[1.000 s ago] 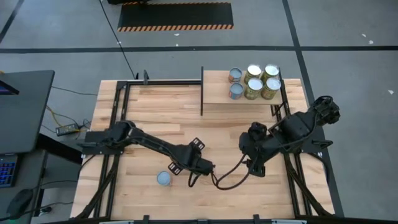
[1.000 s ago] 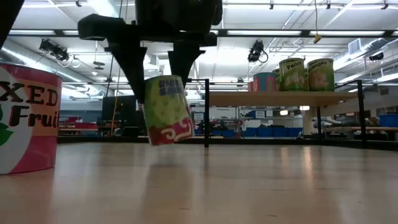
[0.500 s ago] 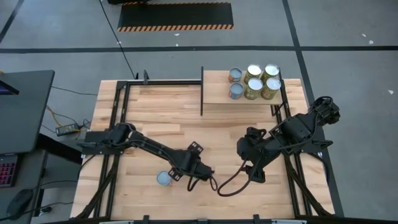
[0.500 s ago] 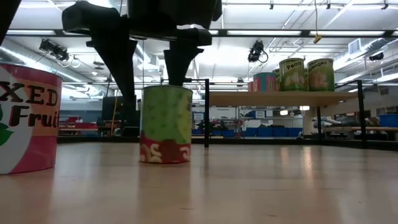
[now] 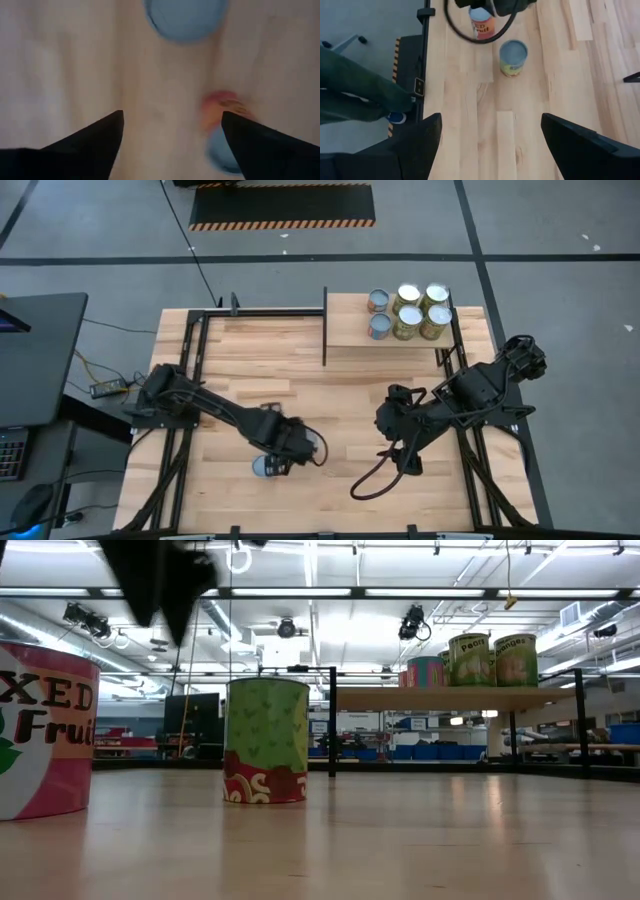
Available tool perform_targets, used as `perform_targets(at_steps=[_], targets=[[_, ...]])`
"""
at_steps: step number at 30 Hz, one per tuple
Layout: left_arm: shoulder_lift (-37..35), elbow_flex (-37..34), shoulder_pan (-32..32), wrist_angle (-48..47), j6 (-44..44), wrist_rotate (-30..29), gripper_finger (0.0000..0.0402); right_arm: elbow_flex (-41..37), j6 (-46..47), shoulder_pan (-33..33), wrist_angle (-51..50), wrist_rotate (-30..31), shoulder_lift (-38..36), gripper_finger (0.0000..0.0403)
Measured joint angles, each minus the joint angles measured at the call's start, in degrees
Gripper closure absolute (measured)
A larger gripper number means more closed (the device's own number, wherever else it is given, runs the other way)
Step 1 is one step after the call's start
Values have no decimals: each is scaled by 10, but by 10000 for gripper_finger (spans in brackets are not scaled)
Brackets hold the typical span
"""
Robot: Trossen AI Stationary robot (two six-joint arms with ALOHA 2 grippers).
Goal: Pick and place cans onto a shelf
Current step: Put the small canned spaghetti sauce on the shelf
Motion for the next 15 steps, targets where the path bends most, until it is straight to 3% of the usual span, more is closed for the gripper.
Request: perform_targets(at_steps=[4,10,15], targets=[[-22,-86,3,78,-134,90,104,0,1,0,-1,5,0,54],[-23,-114,13,202,-189,101,196,0,-4,-2,0,30,0,54],[-16,-114,33,210,-278,126,255,0,-4,-2,0,30,0,54]])
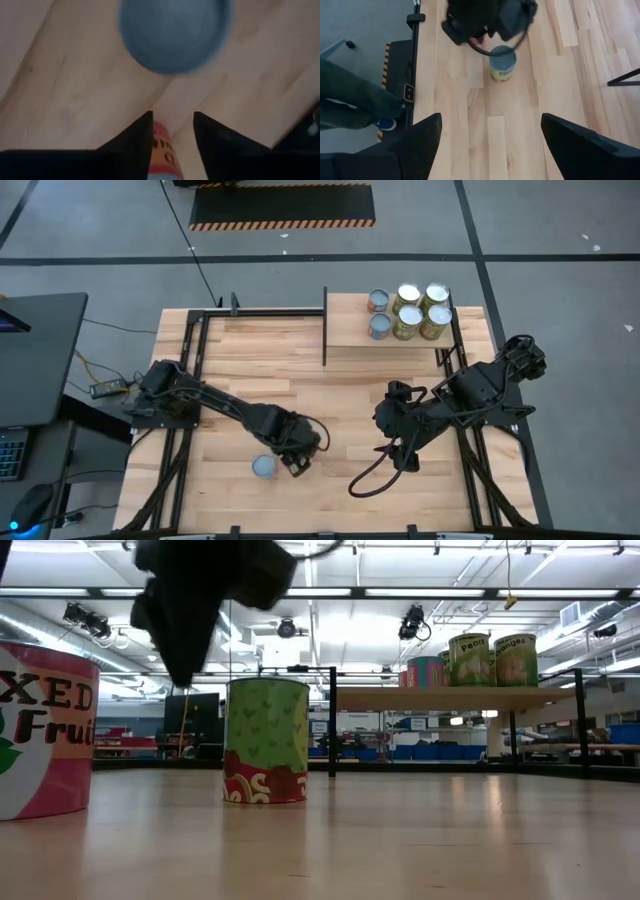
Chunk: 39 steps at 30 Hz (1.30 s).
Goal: Pick and place cans onto a shelf
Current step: Put the small canned spaghetti sauce on the shelf
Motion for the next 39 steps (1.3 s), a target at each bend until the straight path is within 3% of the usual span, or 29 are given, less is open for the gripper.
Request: perform_targets(at_steps=[7,10,22,27,34,39], targets=[[20,0,11,65,-35,17,315,0,0,0,0,17,0,54],[33,-1,18,47,-10,18,339,0,-3,-2,1,29,0,54],[32,0,103,43,142,-106,385,-40,-69,-20,44,21,0,54],[-1,0,125,15,189,-118,386,-101,-82,-41,56,21,0,54],[-102,0,116,-132,196,-198,390,-259,-176,-80,218,31,1,54],[-182,0,114,-201,185,-246,390,-368,-359,-122,418,102,0,54]])
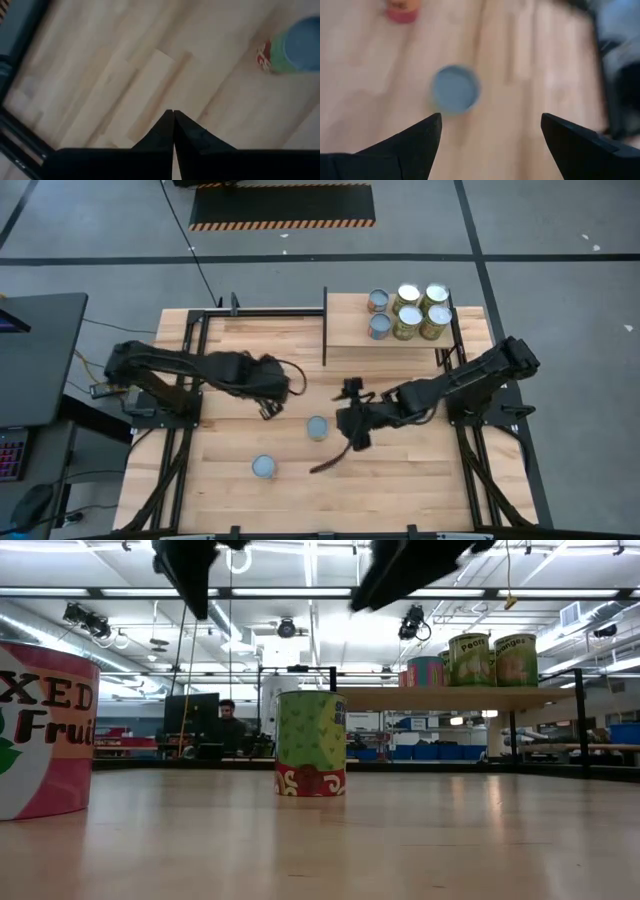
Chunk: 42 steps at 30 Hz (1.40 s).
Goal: Pick and place cans onto a shelf
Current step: Put the small canned spaghetti sauce on the shelf
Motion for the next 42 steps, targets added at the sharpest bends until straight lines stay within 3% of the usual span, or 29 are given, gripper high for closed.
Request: perform_targets(at_steps=[5,9,12,16,19,26,36,38,42], targets=[[-71,0,0,-4,-32,-45,390,-67,-94,-60,180,-16,0,54],[-109,0,1,-3,-43,-70,390,-75,-142,-103,225,-38,14,54],[-123,0,3,0,-43,-91,390,-75,-176,-126,268,-82,48,54],[-128,0,7,0,-43,-95,390,-54,-203,-144,291,-90,102,54],[-130,0,8,-1,-42,-94,390,-7,-178,-156,258,-115,137,54],[-129,0,8,-3,-41,-94,390,116,-125,-165,75,-170,203,54],[-129,0,7,-21,-38,-89,390,155,-21,-153,-92,-215,207,54],[-129,0,7,-35,-29,-77,390,155,32,-149,-119,-255,196,54],[-130,0,7,-49,-3,-74,390,155,70,-130,-129,-418,175,54]])
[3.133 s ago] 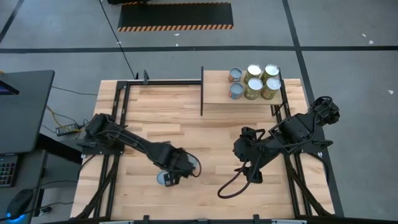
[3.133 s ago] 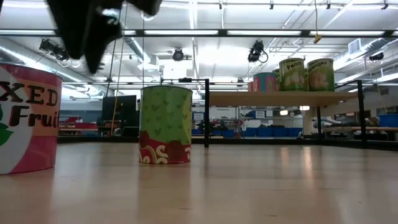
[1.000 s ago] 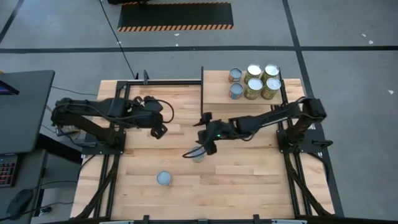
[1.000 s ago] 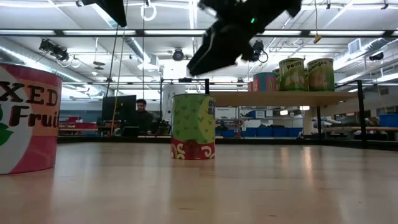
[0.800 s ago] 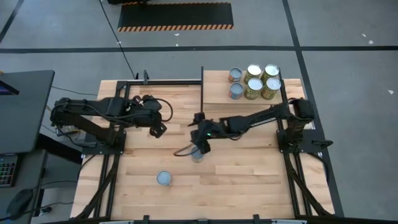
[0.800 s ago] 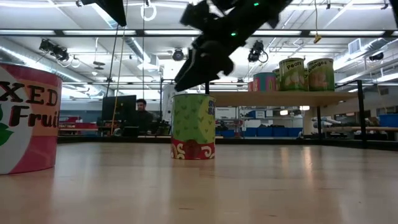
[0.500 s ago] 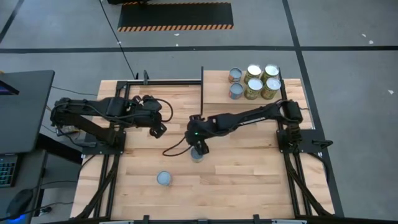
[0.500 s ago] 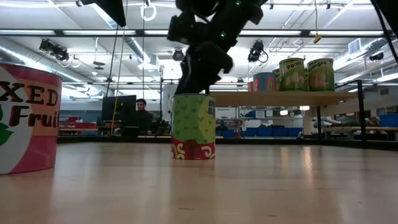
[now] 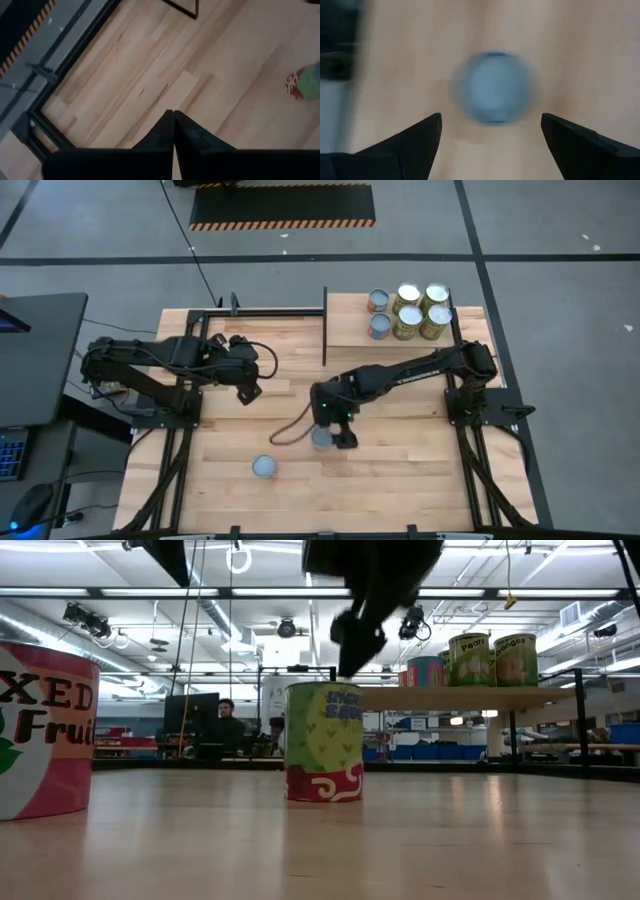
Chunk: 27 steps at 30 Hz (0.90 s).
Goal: Pick and place cans onto a shelf
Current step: Put the small canned spaghetti sauce on the shelf
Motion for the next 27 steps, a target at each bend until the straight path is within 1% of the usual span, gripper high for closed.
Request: perform_targets(at_steps=[2,4,5,8,9,11,13,19,23,27], targets=[[-7,0,0,2,24,0,390,0,-11,12,12,-42,-10,54],[-17,0,1,5,38,-3,390,0,-31,24,31,-44,-19,54],[-23,0,1,5,39,-9,390,0,-45,30,42,-28,-23,54],[-37,0,5,5,40,-13,390,0,-76,45,73,66,-21,54],[-43,0,7,5,40,-13,390,0,-87,47,80,82,-15,54],[-56,0,7,5,38,-22,390,0,-93,48,93,94,2,54],[-69,0,7,5,33,-33,384,-1,-90,48,93,92,18,47],[-93,0,7,4,32,-35,339,-1,-86,48,95,91,30,7],[-97,0,7,1,31,-36,307,-1,-113,50,90,91,30,12],[-97,0,7,1,31,-40,285,-1,-126,50,85,91,41,13]])
